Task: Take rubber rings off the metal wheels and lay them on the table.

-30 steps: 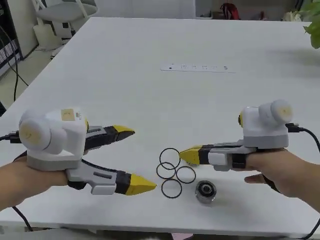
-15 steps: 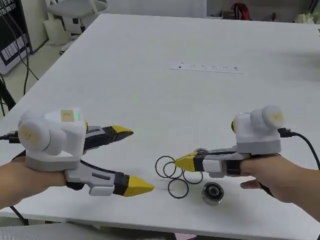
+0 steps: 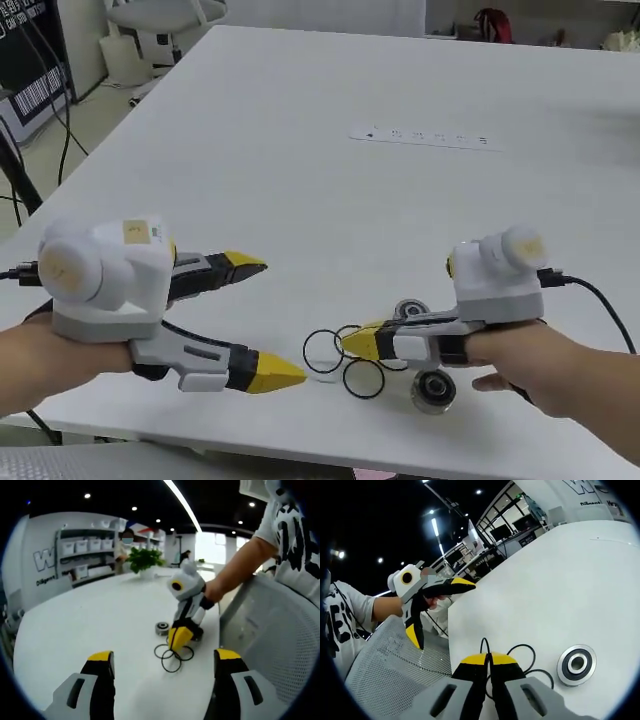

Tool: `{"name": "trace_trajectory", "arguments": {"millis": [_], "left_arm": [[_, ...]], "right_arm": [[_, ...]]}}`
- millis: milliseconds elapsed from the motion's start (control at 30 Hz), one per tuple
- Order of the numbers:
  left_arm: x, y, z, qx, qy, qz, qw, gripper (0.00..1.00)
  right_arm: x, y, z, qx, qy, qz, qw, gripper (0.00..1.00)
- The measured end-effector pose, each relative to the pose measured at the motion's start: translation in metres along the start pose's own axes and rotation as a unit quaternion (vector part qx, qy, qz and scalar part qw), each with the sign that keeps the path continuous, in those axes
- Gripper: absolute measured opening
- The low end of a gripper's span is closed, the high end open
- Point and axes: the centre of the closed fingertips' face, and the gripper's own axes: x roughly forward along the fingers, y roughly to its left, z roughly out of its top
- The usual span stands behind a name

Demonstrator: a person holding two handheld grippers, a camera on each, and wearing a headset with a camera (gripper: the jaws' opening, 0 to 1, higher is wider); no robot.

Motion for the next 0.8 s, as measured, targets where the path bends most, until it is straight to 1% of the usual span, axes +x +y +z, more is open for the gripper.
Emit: {"name": "trace_trajectory", "arguments": {"millis": [167,267,533,633,800], "left_arm": [[0.001,0.0,-0.001,-0.001,0.0,-0.001,1.0,0.83],[0.001,0.001,-0.002,-0.002,0.002,-0.001,1.0,0.82],[0.001,0.003,-0.004,-0.005,0.004,0.001,1.0,0.82],[0.002,0.003,-0.004,-0.005,0.004,0.0,1.0,0.82],[0.002,0.002,-0.005,-0.006,0.006,0.0,1.0,0.82]], "right_arm": [[0.002,-0.009,-0.007,-0.004,0.012,-0.013,0.9998,0.0],[0.002,-0.009,-0.009,-0.002,0.017,-0.011,0.9998,0.0],[0.004,-0.013,-0.011,-0.009,0.025,-0.02,0.9995,0.0],[0.004,-0.014,-0.012,-0.02,0.028,-0.027,0.999,0.0],[0.004,-0.014,-0.014,-0.028,0.035,-0.028,0.9986,0.04]]}}
